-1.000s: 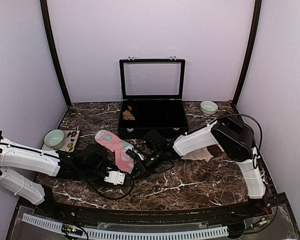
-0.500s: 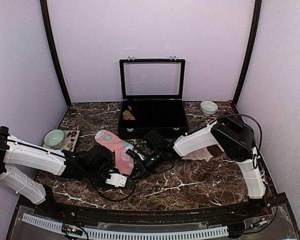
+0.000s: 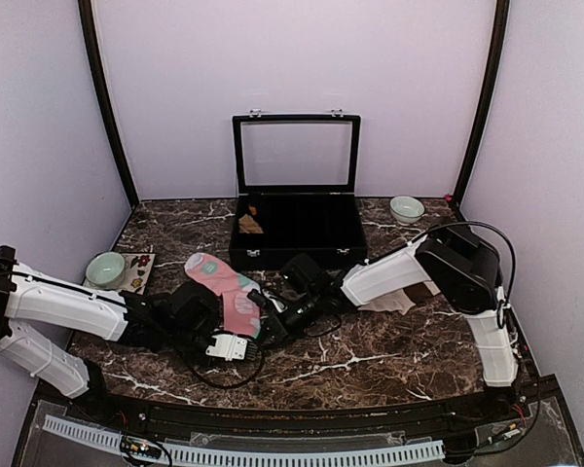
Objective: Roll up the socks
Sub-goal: Roll the sock at the center of the board.
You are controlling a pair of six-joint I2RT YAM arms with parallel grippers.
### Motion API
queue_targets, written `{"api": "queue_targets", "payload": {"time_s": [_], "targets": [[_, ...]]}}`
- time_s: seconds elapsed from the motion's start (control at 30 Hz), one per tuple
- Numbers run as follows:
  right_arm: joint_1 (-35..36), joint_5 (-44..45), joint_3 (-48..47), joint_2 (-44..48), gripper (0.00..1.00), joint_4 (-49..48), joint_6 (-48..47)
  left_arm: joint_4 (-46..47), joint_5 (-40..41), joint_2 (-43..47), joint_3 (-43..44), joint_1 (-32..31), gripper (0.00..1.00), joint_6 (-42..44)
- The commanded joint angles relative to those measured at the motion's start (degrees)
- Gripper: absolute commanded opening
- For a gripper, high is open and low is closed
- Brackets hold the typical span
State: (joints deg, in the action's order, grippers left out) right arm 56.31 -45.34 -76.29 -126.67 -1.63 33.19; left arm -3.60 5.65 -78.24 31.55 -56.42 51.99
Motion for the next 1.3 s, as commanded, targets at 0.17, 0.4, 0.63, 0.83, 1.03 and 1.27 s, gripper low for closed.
{"api": "queue_targets", "payload": {"time_s": [0.17,0.4,0.63,0.83,1.03,1.27], "targets": [[0.00,6.30,6.08,5.88,0.08,-2.15,-3.81,-13.52,-4.80,5.37,0.12,0.87,0.00,-13.16],[-0.06,15.81,16.87,16.41,0.21,-12.35,-8.96,-18.05,-8.96,3.34,2.09,2.27,0.00,-17.49],[-1.44,24.37,27.65,26.60,0.11,-29.21,-8.08,-21.49,-13.68,-0.54,4.27,7.47,0.00,-20.33],[-10.21,1.74,19.42,10.90,0.00,-39.45,6.11,-20.50,-15.25,1.38,2.82,8.74,0.00,-19.54],[-5.16,35.18,21.45,26.77,0.99,-23.94,-13.78,-21.30,-15.50,4.92,0.22,8.79,0.00,-18.76],[-12.90,32.82,20.90,31.41,1.00,-24.26,3.49,-22.90,-17.17,6.98,-1.79,8.79,0.00,-16.00]]}}
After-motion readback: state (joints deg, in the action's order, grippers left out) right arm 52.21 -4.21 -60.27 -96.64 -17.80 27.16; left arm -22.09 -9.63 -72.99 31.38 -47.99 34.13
